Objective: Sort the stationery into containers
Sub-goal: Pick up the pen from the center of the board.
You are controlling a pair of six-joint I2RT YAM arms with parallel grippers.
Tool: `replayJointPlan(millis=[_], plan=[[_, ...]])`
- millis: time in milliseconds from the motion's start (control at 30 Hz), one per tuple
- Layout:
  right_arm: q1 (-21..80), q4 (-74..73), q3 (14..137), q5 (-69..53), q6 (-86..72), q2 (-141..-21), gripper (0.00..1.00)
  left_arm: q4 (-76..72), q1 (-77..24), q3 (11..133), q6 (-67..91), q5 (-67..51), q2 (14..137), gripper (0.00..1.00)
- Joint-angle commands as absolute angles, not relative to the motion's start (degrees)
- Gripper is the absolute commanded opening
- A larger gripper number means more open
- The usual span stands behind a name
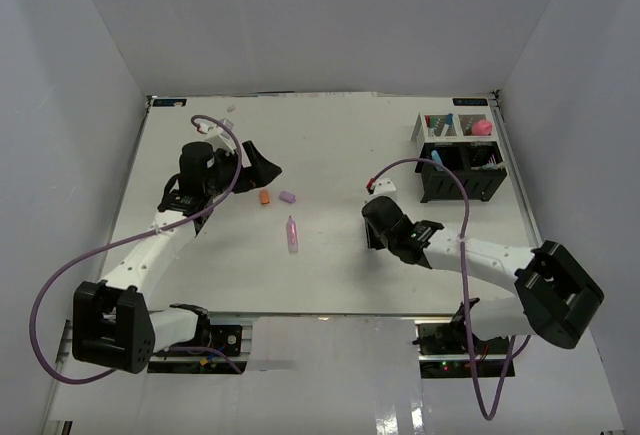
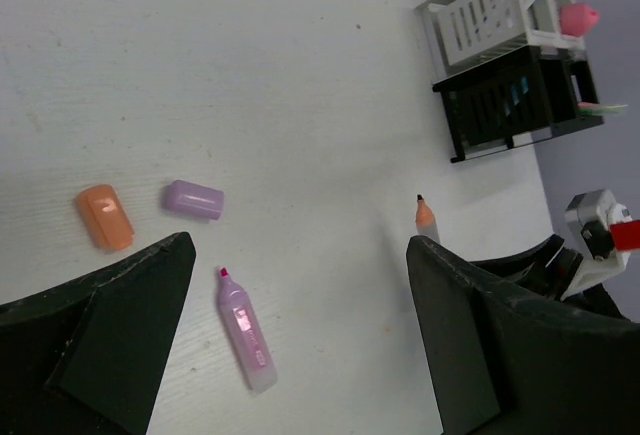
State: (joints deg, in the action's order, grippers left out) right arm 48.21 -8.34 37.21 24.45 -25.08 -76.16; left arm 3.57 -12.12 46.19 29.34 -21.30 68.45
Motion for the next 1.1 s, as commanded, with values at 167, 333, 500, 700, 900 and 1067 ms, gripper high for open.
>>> replayJointPlan(millis=[167, 333, 500, 700, 900, 1067], plan=[[59.84, 9.30, 38.32, 36.90, -22.42, -68.56, 0.08, -5.62, -21.24, 41.75, 39.20, -17.44, 60.03, 0.98], [64.77, 17.20, 40.69, 40.69, -18.90, -69.52, 0.08, -8.52, -29.51, 42.19, 39.90, -11.26, 59.94, 0.98], [67.06, 21.35, 42.36, 41.57, -17.14, -70.14, 0.08, -11.07, -33.57, 42.54, 39.73, -7.12, 61.26, 0.98], [68.29, 25.48, 42.89, 41.31, -16.08, -70.05, 0.08, -12.92, -37.52, 43.15, 39.46, -4.40, 64.16, 0.98], [69.17, 27.59, 42.54, 40.61, -15.73, -69.52, 0.08, -14.23, -41.48, 43.42, 38.67, -0.88, 65.83, 0.92], [69.52, 28.56, 42.10, 40.17, -15.91, -69.08, 0.08, -15.99, -43.15, 43.33, 38.41, 1.58, 67.15, 0.79]])
